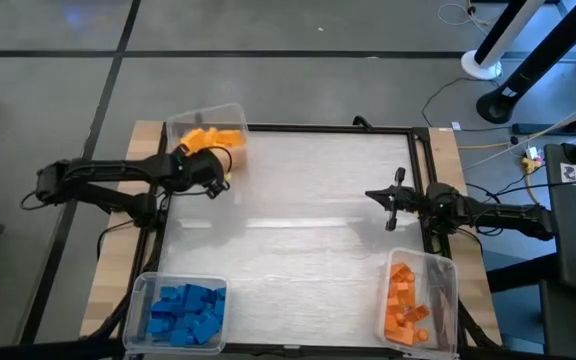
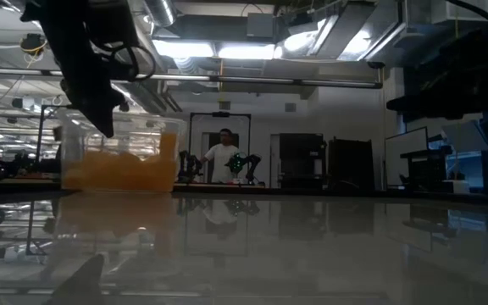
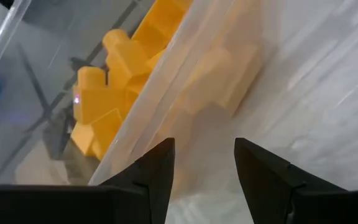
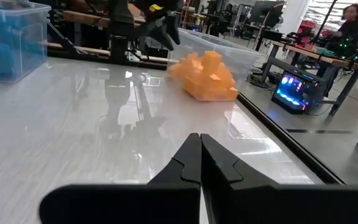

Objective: Sort blocks
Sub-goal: Adjust the top transparent bin to the top left part of the table

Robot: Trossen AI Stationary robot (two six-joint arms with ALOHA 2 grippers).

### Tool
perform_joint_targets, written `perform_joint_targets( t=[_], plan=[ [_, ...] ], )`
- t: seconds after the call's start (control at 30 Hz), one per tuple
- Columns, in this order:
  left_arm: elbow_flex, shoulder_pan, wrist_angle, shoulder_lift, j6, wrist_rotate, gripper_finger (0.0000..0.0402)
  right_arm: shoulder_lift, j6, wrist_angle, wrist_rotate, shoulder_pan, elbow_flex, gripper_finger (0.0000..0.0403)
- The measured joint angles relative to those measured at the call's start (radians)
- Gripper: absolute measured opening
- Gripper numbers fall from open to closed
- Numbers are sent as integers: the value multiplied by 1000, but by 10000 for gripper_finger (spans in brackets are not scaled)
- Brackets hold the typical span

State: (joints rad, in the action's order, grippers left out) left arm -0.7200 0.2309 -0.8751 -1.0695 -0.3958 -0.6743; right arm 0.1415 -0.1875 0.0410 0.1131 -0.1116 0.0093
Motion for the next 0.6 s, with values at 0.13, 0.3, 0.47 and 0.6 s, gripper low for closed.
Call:
perform_joint_targets(
  t=[0.13,0.3,0.47,0.6],
  plan=[
    [1,70,4,0,52,-1,156,0,0,-1,0,0,0,1],
    [8,137,4,0,63,-1,156,0,0,-5,0,0,-1,1],
    [8,181,4,0,63,-1,156,0,0,-8,-1,0,-1,1],
    [8,158,15,15,83,28,156,0,0,-9,-1,0,-1,1]
  ],
)
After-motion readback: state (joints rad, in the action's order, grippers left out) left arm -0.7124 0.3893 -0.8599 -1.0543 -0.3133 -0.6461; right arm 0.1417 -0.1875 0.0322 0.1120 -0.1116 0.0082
